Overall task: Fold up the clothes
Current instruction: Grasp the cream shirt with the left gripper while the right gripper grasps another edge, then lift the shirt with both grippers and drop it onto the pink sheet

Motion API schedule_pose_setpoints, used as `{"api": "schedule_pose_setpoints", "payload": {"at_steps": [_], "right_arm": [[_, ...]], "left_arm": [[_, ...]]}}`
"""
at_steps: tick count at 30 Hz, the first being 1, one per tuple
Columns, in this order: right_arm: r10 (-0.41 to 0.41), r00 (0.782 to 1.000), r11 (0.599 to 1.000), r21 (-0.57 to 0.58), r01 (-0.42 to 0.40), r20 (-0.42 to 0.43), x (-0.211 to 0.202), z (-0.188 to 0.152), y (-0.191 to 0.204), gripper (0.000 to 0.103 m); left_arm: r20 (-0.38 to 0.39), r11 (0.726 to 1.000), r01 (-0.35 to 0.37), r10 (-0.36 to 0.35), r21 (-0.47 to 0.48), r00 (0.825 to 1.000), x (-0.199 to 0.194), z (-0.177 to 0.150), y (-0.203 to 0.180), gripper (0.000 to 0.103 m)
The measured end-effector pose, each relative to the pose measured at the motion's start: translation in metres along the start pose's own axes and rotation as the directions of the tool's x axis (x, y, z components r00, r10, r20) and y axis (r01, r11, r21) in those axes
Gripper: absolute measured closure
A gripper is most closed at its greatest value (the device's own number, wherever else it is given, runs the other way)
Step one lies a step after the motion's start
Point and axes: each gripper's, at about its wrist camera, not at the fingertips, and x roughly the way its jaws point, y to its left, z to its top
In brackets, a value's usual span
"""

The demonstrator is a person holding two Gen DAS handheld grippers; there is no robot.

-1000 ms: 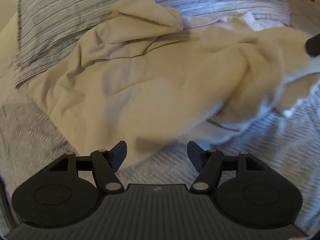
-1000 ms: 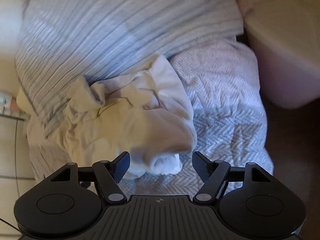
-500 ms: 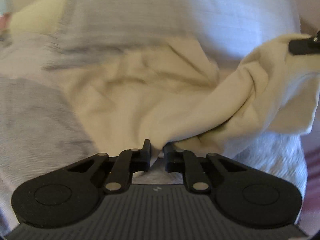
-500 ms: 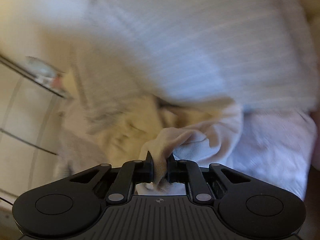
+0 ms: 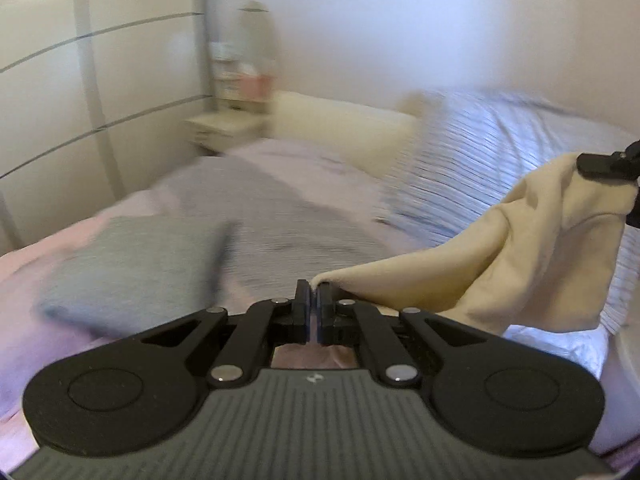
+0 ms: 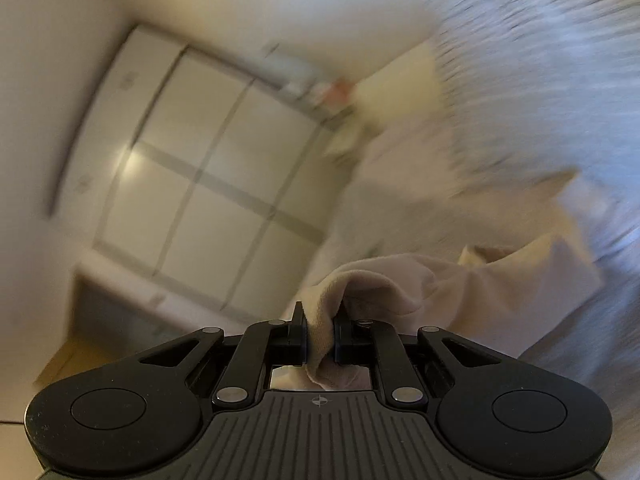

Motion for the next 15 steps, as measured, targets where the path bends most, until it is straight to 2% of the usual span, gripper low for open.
{"api": "schedule_pose_setpoints", "payload": {"at_steps": [3,6,8,11,14,15], "right_arm": [[0.083,0.992,0.996,-0.022,-0.086,-0.094,0.028,-0.038,0.055,0.093],[0.159,0.971,0.985,-0.041,-0.169,-0.180,0.049,-0.080,0.106,0.093],[0.214,0.950,0.972,-0.048,-0.230,-0.228,0.058,-0.108,0.138,0.093],[0.278,0.912,0.948,-0.067,-0.312,-0.303,0.070,-0.151,0.186,0.093],[0.308,0.878,0.929,-0.085,-0.361,-0.367,0.077,-0.186,0.224,0.093],[0.311,0.869,0.924,-0.093,-0.372,-0.384,0.078,-0.197,0.235,0.092]], "left_arm": [[0.044,0.993,-0.101,0.104,-0.064,0.994,-0.085,-0.019,0.056,0.103],[0.071,0.974,-0.200,0.208,-0.112,0.976,-0.172,-0.039,0.105,0.102],[0.079,0.955,-0.274,0.284,-0.115,0.956,-0.226,-0.052,0.129,0.102],[0.077,0.929,-0.344,0.356,-0.133,0.931,-0.292,-0.070,0.159,0.102],[0.080,0.903,-0.398,0.414,-0.160,0.907,-0.351,-0.089,0.184,0.102],[0.067,0.895,-0.410,0.426,-0.176,0.902,-0.359,-0.095,0.193,0.102]]}}
